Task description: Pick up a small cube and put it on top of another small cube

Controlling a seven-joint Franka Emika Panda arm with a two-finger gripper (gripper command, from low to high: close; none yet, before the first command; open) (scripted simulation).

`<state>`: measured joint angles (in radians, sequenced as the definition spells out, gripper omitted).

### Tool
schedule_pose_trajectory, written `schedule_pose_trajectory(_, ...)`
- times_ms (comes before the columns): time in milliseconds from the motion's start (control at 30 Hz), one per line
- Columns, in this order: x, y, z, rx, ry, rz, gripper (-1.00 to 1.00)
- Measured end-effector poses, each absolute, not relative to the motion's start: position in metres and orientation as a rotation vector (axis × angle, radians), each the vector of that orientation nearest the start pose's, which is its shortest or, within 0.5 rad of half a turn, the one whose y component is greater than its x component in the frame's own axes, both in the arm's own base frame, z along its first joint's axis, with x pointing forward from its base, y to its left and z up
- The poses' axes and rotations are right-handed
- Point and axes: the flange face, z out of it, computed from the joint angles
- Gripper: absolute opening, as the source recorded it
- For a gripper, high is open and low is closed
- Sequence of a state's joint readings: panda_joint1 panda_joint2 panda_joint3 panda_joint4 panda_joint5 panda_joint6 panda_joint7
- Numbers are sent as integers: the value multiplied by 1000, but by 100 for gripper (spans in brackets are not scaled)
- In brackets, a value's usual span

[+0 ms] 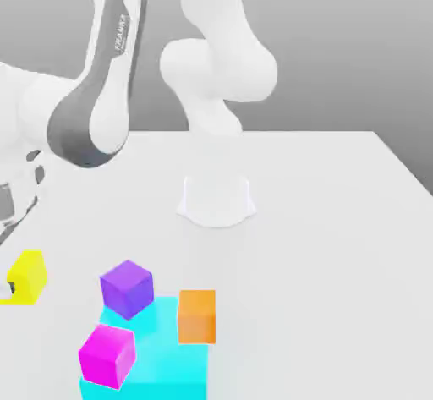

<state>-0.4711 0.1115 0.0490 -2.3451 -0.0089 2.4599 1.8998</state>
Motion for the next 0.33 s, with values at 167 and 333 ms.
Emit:
schedule_pose_trajectory(167,510,-134,297,-1383,2819,-3,-100)
schedule_pose_trajectory(333,510,-132,271,-1381,2820,-2,100)
